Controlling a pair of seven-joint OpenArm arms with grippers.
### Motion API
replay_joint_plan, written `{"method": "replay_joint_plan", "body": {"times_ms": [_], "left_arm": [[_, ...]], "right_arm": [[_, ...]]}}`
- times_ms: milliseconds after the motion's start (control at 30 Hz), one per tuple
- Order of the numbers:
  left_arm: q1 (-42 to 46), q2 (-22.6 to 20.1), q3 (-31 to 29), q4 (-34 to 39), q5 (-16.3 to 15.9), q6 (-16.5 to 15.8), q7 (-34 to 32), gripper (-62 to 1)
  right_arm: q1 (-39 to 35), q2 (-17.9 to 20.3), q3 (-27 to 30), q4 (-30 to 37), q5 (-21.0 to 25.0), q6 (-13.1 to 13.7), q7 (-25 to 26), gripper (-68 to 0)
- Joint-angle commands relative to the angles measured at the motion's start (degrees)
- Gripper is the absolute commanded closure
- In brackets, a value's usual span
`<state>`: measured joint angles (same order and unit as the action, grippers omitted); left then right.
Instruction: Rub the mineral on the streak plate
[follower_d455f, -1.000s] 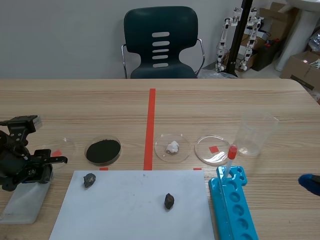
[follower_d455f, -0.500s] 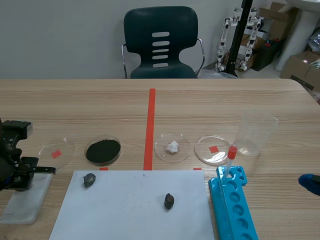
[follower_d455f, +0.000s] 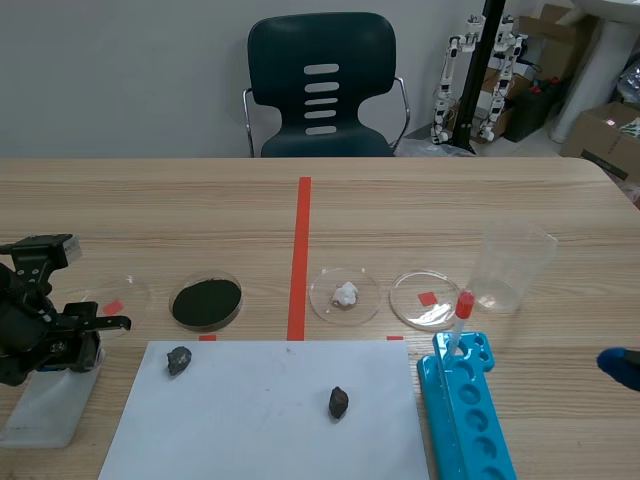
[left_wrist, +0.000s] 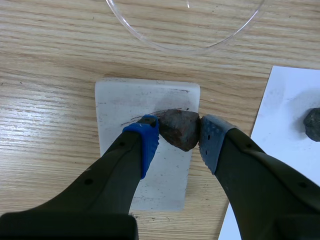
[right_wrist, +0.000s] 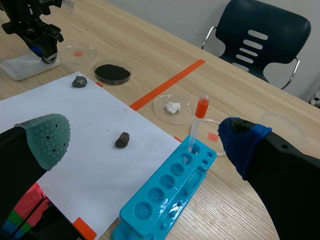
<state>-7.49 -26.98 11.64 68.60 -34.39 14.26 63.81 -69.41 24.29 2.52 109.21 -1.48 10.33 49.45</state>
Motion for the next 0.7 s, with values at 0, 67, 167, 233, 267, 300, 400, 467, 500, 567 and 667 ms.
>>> {"method": "replay_joint_plan", "body": {"times_ms": [0, 67, 167, 233, 267, 300, 400, 467, 500, 567, 667], "left_arm": [[-0.3, 0.6, 0.2, 0.3, 1.3, -0.2, 0.2, -8.5], [-0.3, 0.6, 0.2, 0.3, 4.7, 1.5, 0.3, -8.5], [-0.3, 0.6, 0.2, 0.3, 8.6, 3.5, 0.5, -8.5], [-0.3, 0.6, 0.2, 0.4, 10.7, 4.7, 0.5, -8.5], [-0.3, 0.6, 0.2, 0.4, 11.8, 5.6, 0.5, -8.5], [-0.3, 0.6, 0.2, 0.4, 13.0, 6.3, 0.5, -8.5], [-0.3, 0.6, 0.2, 0.4, 15.5, 7.5, 0.7, -8.5], [-0.3, 0.6, 0.2, 0.4, 15.6, 7.4, 0.7, -8.5], [-0.3, 0.6, 0.2, 0.4, 15.3, 7.3, 0.7, -8.5], [-0.3, 0.6, 0.2, 0.4, 13.6, 5.9, 0.7, -8.5], [-0.3, 0.6, 0.2, 0.4, 9.2, 3.7, 0.2, -8.5]], "right_arm": [[0.1, 0.2, 0.1, 0.6, 0.6, 0.0, 0.7, -62.1], [0.1, 0.2, 0.1, 0.6, 0.6, 0.0, 0.7, -62.1], [0.1, 0.2, 0.1, 0.6, 0.6, 0.0, 0.7, -62.1], [0.1, 0.2, 0.1, 0.6, 0.6, 0.0, 0.7, -62.1], [0.1, 0.2, 0.1, 0.6, 0.6, 0.0, 0.7, -62.1], [0.1, 0.2, 0.1, 0.6, 0.6, 0.0, 0.7, -62.1], [0.1, 0.2, 0.1, 0.6, 0.6, 0.0, 0.7, -62.1], [0.1, 0.2, 0.1, 0.6, 0.6, 0.0, 0.7, -62.1], [0.1, 0.2, 0.1, 0.6, 0.6, 0.0, 0.7, -62.1], [0.1, 0.2, 0.1, 0.6, 0.6, 0.0, 0.7, -62.1], [0.1, 0.2, 0.1, 0.6, 0.6, 0.0, 0.7, -62.1]]}}
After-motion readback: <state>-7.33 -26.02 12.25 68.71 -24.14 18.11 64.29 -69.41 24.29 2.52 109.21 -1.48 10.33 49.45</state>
